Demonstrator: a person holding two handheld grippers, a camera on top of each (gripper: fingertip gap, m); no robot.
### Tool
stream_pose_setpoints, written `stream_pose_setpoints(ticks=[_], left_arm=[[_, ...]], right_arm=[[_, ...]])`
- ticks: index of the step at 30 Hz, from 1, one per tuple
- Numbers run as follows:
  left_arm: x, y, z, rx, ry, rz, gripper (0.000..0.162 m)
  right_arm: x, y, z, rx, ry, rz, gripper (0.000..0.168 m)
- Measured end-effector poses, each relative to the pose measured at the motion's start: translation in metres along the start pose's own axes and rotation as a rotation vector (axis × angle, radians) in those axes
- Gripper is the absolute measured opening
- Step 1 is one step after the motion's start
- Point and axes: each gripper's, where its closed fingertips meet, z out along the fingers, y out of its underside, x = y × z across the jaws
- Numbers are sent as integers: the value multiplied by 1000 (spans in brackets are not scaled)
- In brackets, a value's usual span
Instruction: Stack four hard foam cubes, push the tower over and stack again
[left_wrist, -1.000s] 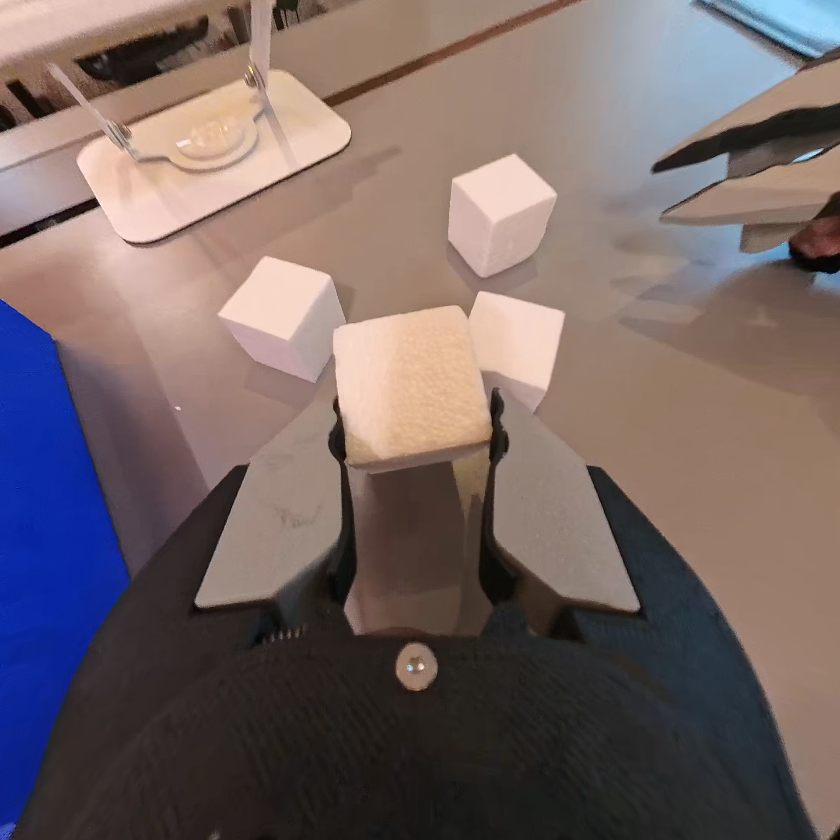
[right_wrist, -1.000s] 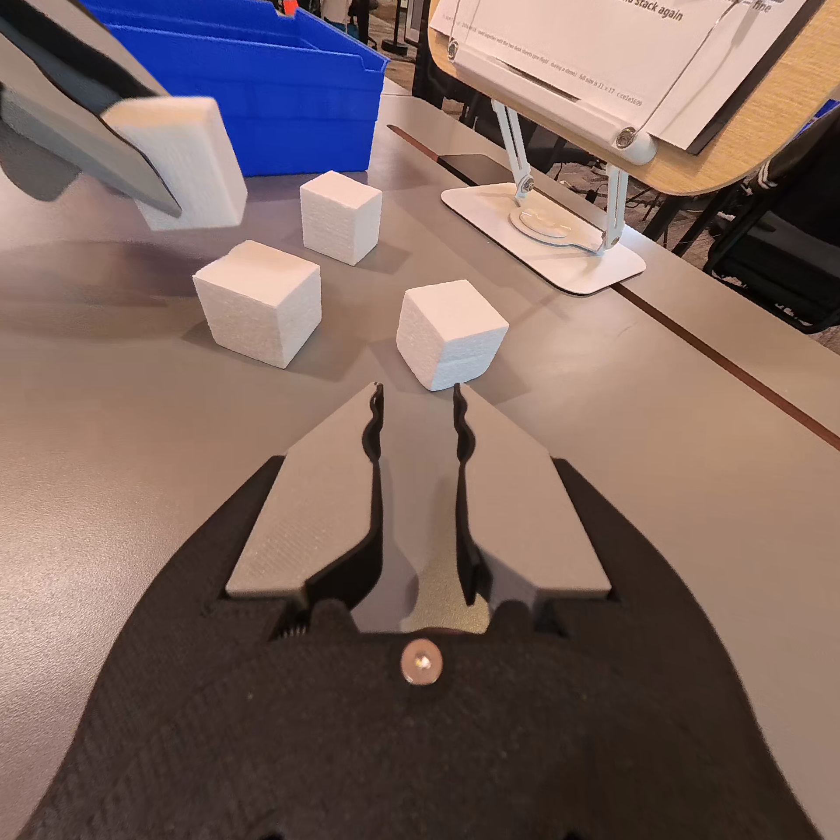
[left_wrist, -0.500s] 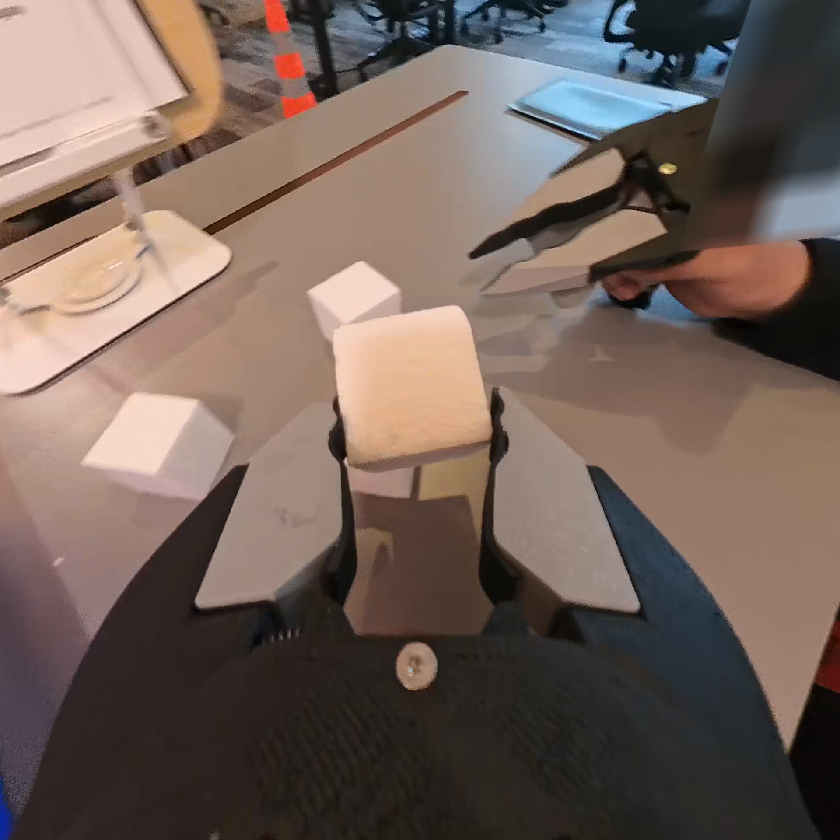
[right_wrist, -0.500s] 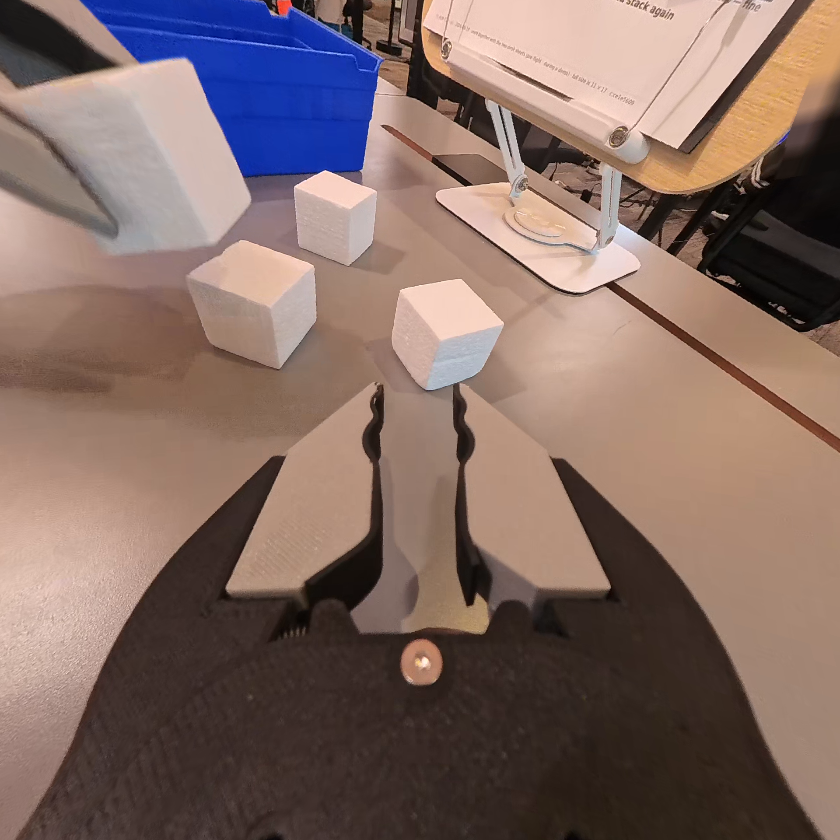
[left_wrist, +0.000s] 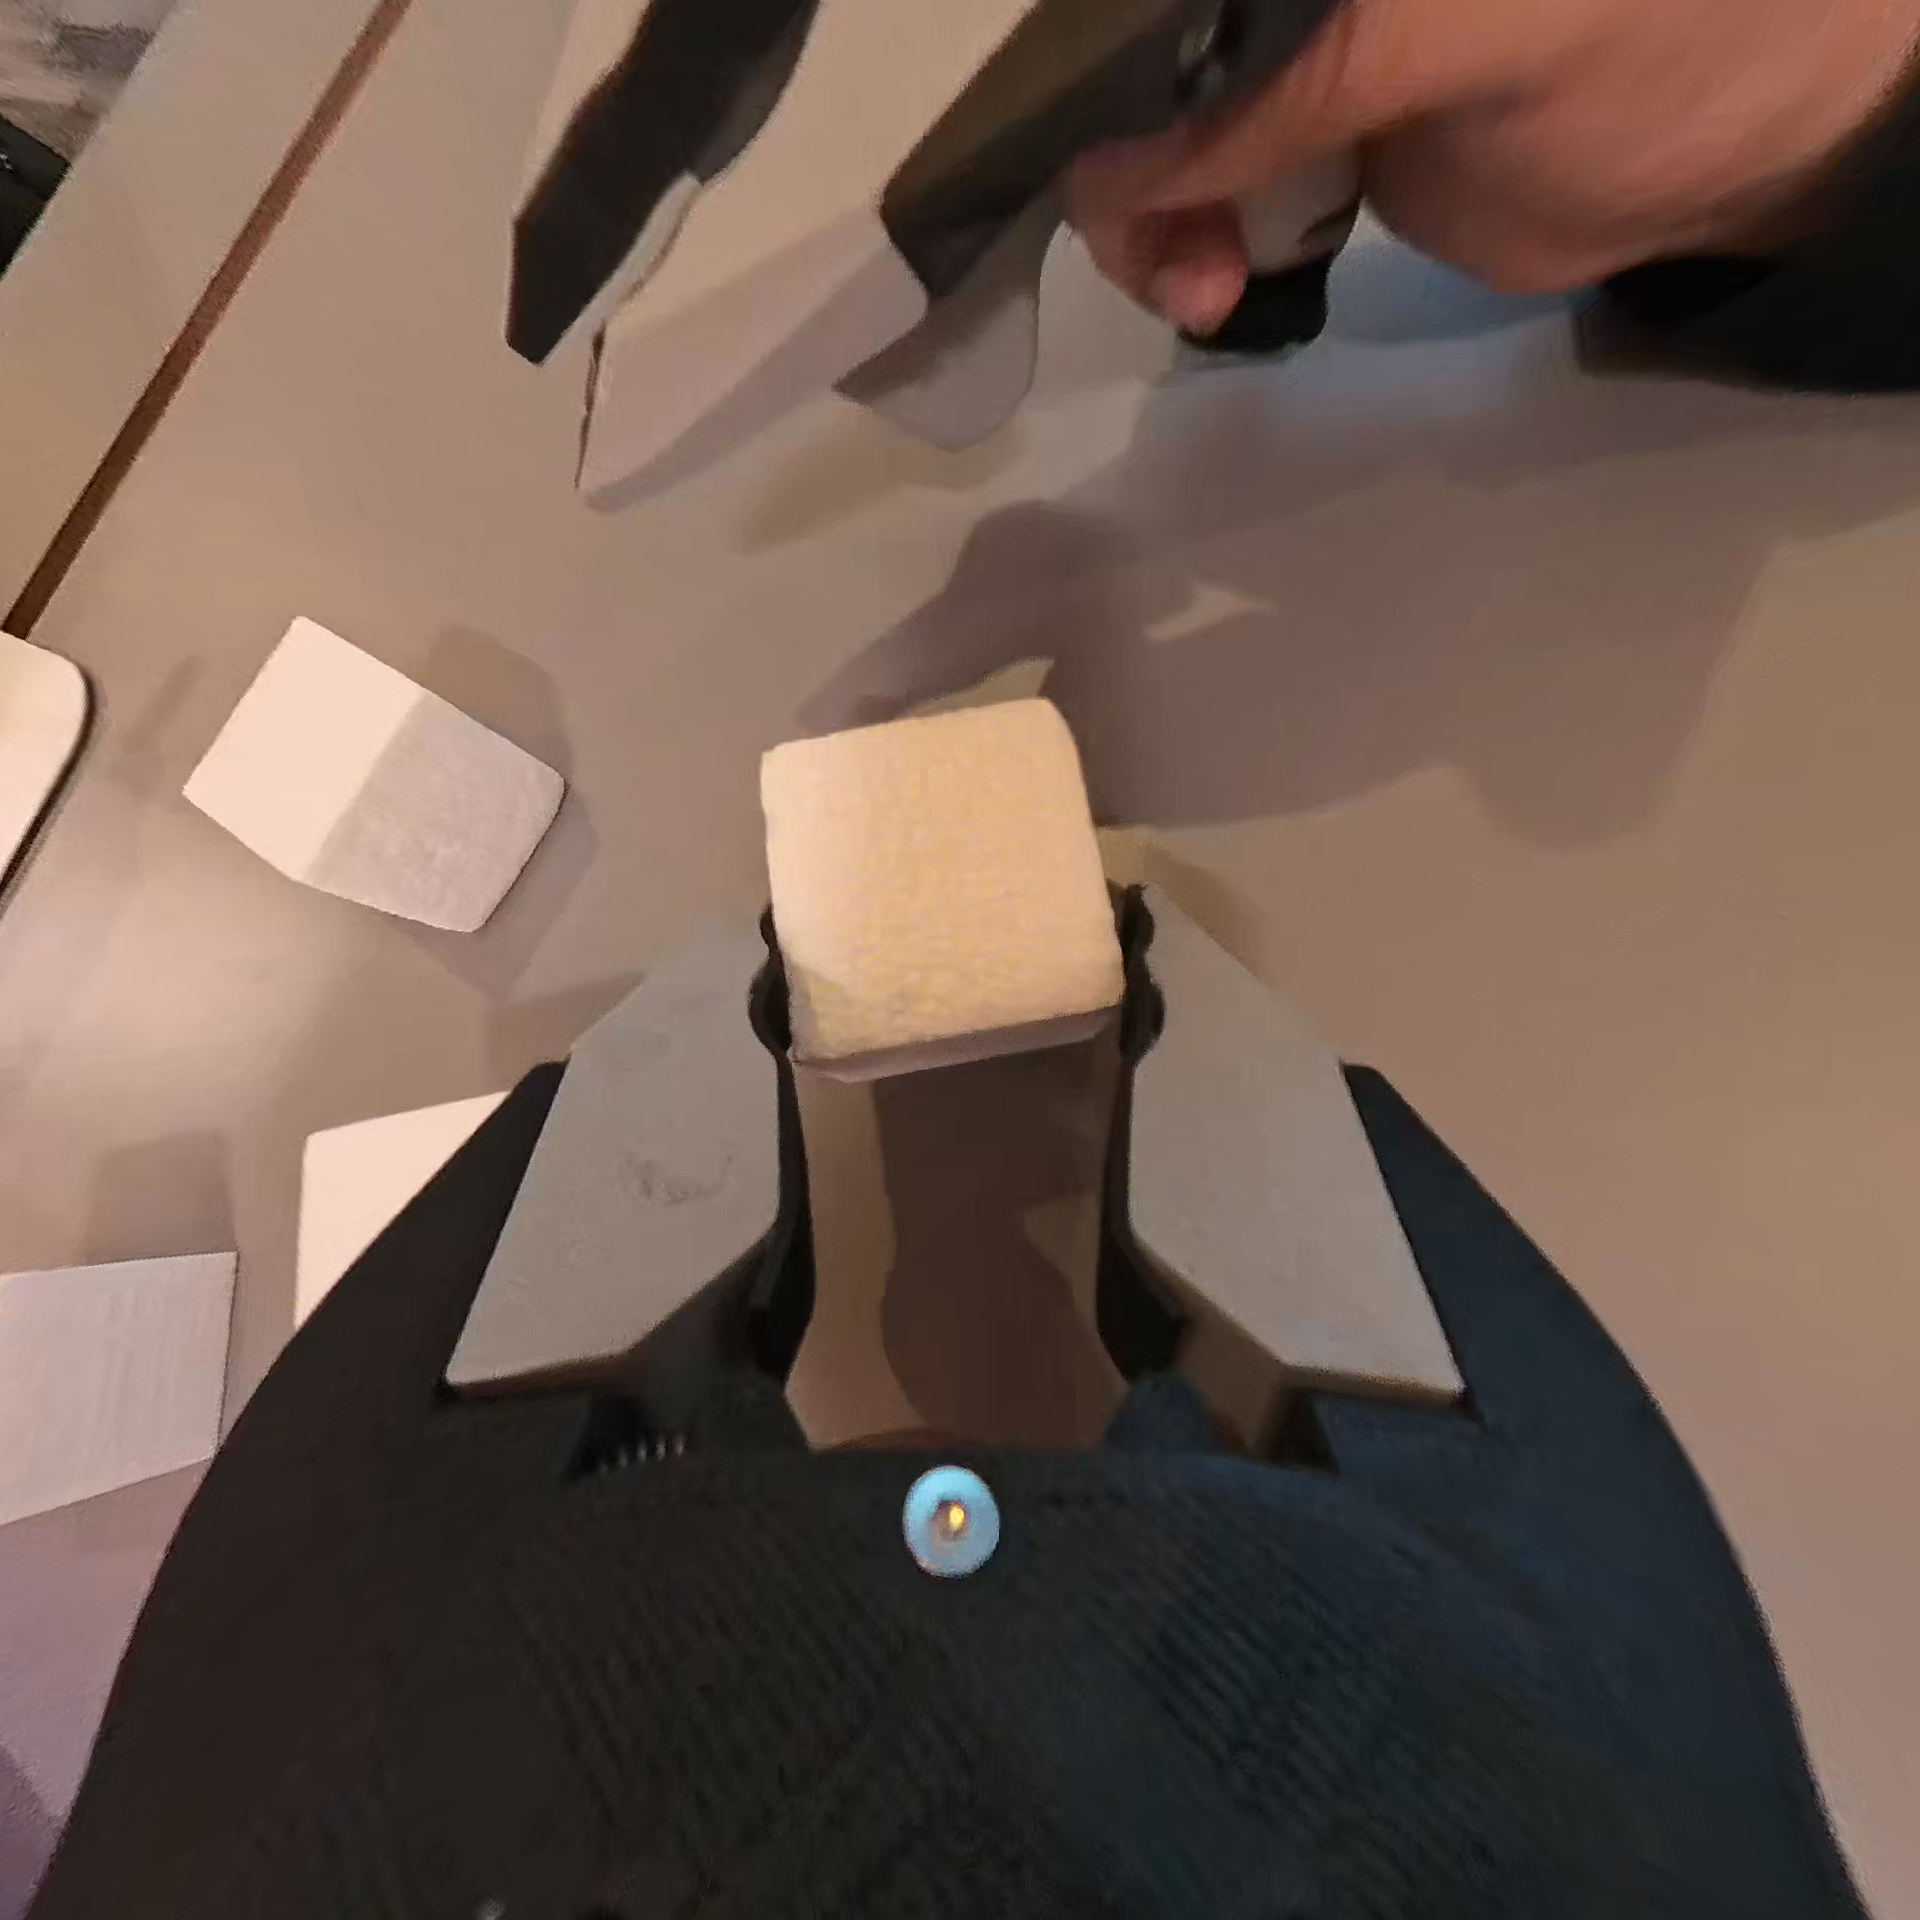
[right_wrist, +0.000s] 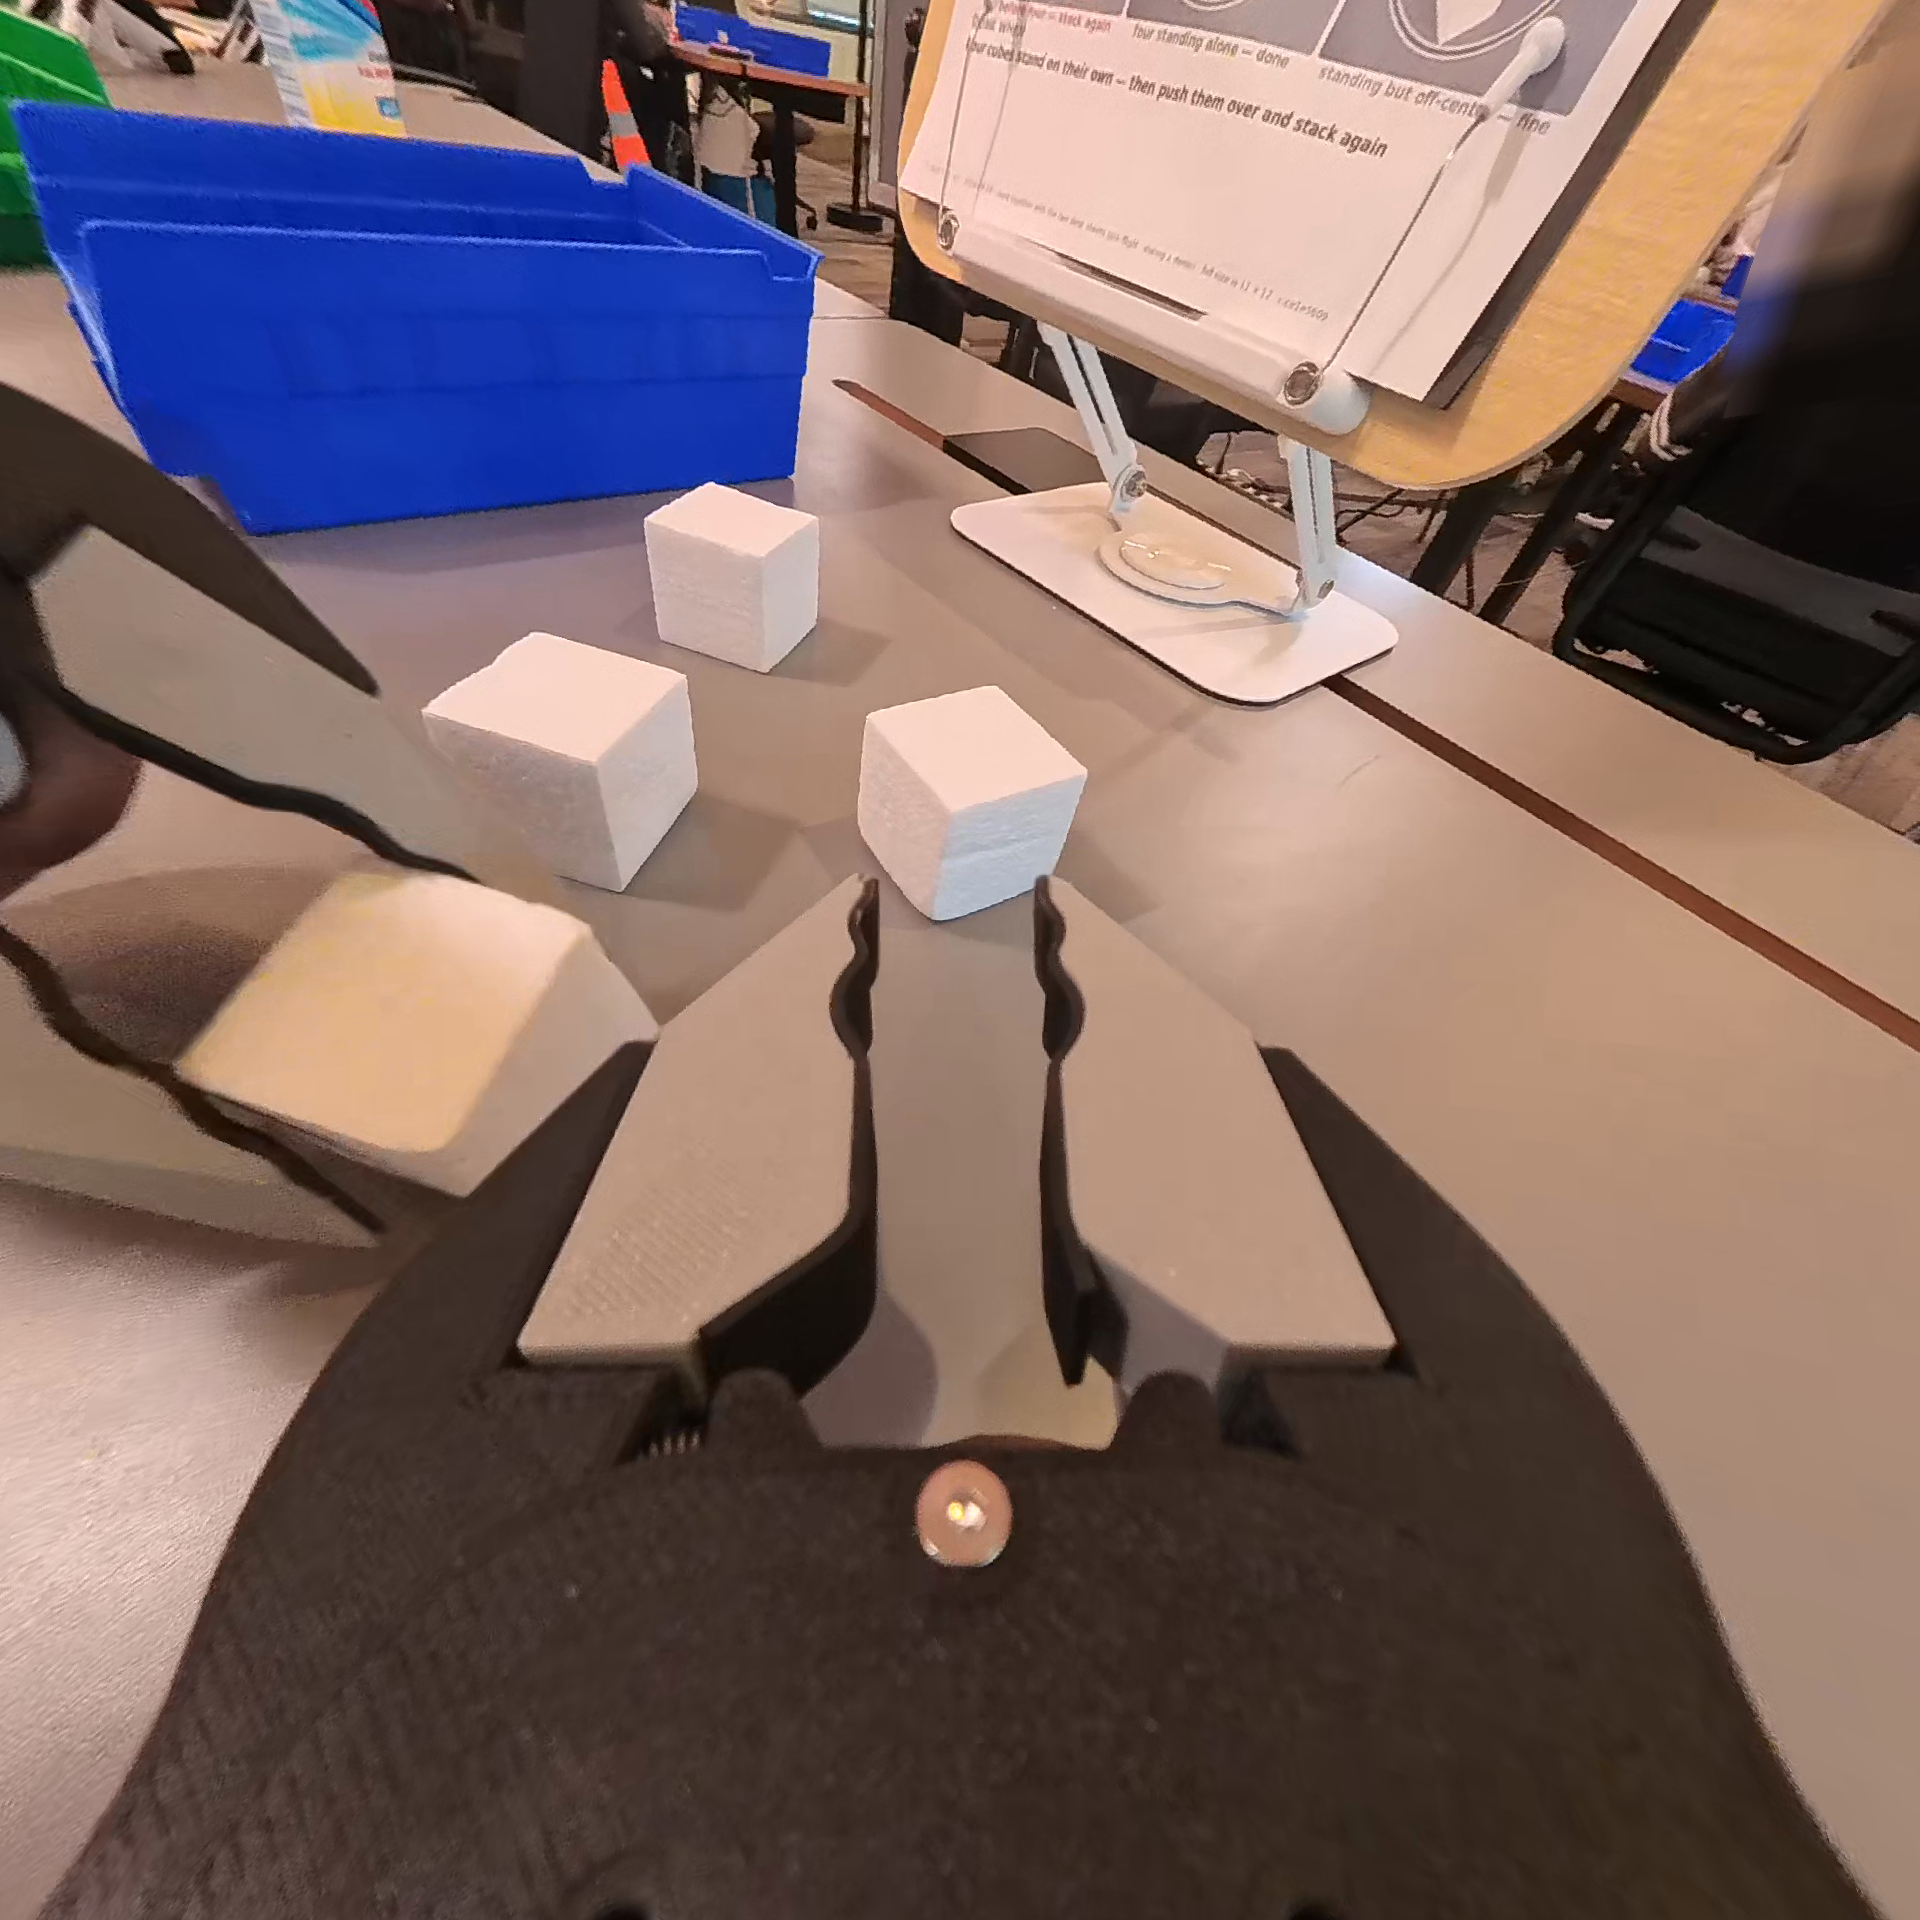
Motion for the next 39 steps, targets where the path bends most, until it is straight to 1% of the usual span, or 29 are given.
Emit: stream_pose_setpoints(ticks=[2,4,5,7,9,12,14,16,18,20,22,25,28,32,34,36,37,38,39], left_arm=[[-3,6,7,-24,-24,23,63],[-7,11,10,-45,-47,30,64],[-7,12,11,-49,-45,31,64],[-8,12,8,-43,-40,23,64],[-9,11,2,-24,-20,11,64],[-15,14,-14,-6,0,-3,62],[-22,19,-28,-9,2,-3,58],[-31,24,-46,-12,-20,5,54],[-31,29,-59,-12,11,-13,52],[-26,37,-66,-28,60,-21,50],[-28,49,-70,-67,63,-8,48],[-26,69,-73,-134,117,-51,45],[-25,77,-66,-159,138,-70,45],[-16,67,-49,-142,168,-41,45],[-9,61,-41,-131,186,-27,45],[-6,62,-34,-147,185,-10,45],[-6,64,-32,-161,176,-6,45],[-7,64,-31,-166,173,-11,46],[-7,65,-33,-170,174,-18,46]], right_arm=[[-4,-2,-1,10,-26,2,28],[-15,-6,-2,35,-93,5,30],[-25,-10,-3,59,-154,15,32],[-55,-18,-8,99,-355,60,42],[-77,-19,-13,97,-495,76,48],[-91,-14,-16,80,-549,13,55],[-99,-10,-17,62,-579,-14,55],[-106,-5,-16,36,-604,-25,52],[-111,0,-15,10,-614,-47,50],[-113,5,-12,-13,-609,-67,49],[-113,5,-10,-19,-590,-76,49],[-111,6,-4,-34,-547,-84,52],[-114,7,3,-50,-534,-87,61],[-127,12,11,-102,-534,-122,69],[-122,19,18,-150,-476,-138,69],[-124,23,20,-183,-486,-144,67],[-125,24,20,-188,-492,-148,58],[-125,25,19,-188,-496,-152,53],[-124,25,18,-187,-497,-157,52]])
